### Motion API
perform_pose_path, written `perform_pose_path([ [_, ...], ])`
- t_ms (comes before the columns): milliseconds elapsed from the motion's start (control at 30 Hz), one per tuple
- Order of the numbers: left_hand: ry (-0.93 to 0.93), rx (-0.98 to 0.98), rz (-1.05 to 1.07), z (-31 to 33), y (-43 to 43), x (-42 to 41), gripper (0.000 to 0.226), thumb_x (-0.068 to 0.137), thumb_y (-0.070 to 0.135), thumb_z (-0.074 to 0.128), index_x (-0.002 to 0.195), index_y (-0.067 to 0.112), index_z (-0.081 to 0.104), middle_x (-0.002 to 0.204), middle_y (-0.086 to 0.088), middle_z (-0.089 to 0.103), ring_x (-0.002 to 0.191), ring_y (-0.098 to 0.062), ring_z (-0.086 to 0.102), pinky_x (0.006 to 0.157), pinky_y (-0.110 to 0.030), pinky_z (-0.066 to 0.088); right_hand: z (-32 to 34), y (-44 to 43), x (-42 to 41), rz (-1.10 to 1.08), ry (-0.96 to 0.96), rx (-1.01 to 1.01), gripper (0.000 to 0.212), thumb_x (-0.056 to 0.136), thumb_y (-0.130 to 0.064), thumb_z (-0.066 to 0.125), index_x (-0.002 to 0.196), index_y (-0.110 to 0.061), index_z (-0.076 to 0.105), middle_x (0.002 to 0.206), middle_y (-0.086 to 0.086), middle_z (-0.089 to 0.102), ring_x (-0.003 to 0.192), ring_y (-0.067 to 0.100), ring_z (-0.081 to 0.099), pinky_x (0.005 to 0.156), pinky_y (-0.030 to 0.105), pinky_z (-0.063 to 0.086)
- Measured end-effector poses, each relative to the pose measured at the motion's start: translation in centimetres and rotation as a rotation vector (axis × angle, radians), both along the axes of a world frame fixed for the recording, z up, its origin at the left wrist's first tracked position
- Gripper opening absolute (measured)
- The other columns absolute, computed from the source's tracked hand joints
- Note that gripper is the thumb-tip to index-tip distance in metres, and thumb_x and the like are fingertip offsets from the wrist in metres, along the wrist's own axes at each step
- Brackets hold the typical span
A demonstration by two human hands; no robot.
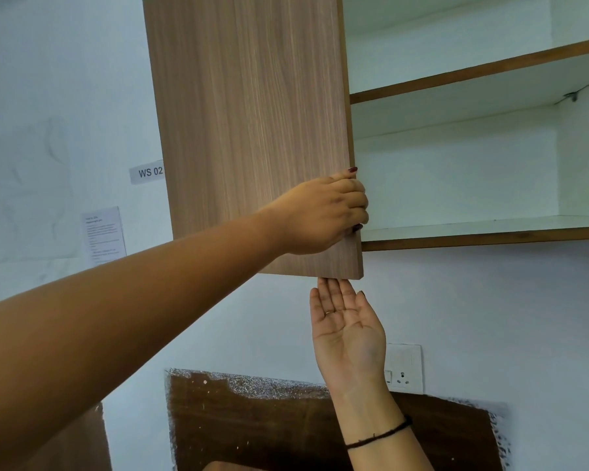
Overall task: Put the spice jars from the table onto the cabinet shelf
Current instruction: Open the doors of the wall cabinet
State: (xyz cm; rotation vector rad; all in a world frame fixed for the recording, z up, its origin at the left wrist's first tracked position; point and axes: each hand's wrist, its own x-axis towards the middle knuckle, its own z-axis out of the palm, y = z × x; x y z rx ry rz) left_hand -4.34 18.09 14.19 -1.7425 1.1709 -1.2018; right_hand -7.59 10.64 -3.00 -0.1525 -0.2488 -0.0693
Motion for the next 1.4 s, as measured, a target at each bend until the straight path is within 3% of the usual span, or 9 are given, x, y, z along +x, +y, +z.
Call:
perform_pose_path([
  [367,0.033,-0.041,-0.059,-0.3,2.4,-2.5,0.048,0.098,0.029,0.028,0.119,0.015,0.07,0.122,-0.005,0.067,0.126,-0.025,0.055,0.117,-0.031,0.013,0.6,1.3,-3.3,-0.034,0.046,0.007,0.036,0.105,-0.026,0.037,0.128,-0.004,0.054,0.126,0.018,0.062,0.121,0.032,0.057,0.114,0.046,0.036],
  [633,0.111,-0.077,-0.059,-0.7,4.4,-5.3,0.051,0.097,0.03,0.028,0.12,0.011,0.069,0.125,-0.009,0.066,0.129,-0.029,0.051,0.117,-0.036,0.019,2.2,2.2,-6.0,-0.042,0.128,-0.078,0.043,0.106,-0.023,0.035,0.142,0.002,0.038,0.138,0.021,0.049,0.132,0.035,0.046,0.116,0.046,0.033],
  [867,0.114,-0.088,-0.023,-0.6,6.3,-7.5,0.056,0.097,0.034,0.022,0.129,0.013,0.063,0.135,-0.01,0.06,0.137,-0.029,0.045,0.121,-0.04,0.02,2.4,3.6,-8.2,-0.036,0.119,-0.098,0.031,0.105,-0.022,0.037,0.118,0.002,0.053,0.127,0.021,0.057,0.123,0.032,0.055,0.111,0.045,0.04],
  [1400,0.142,-0.19,-0.088,-2.0,10.1,-10.0,0.04,0.101,0.026,0.036,0.127,0.013,0.064,0.133,-0.009,0.061,0.137,-0.028,0.045,0.117,-0.039,0.03,2.3,7.2,-11.5,0.011,0.105,-0.05,0.03,0.105,-0.021,0.037,0.111,0.001,0.056,0.114,0.02,0.061,0.119,0.033,0.057,0.109,0.045,0.042],
])
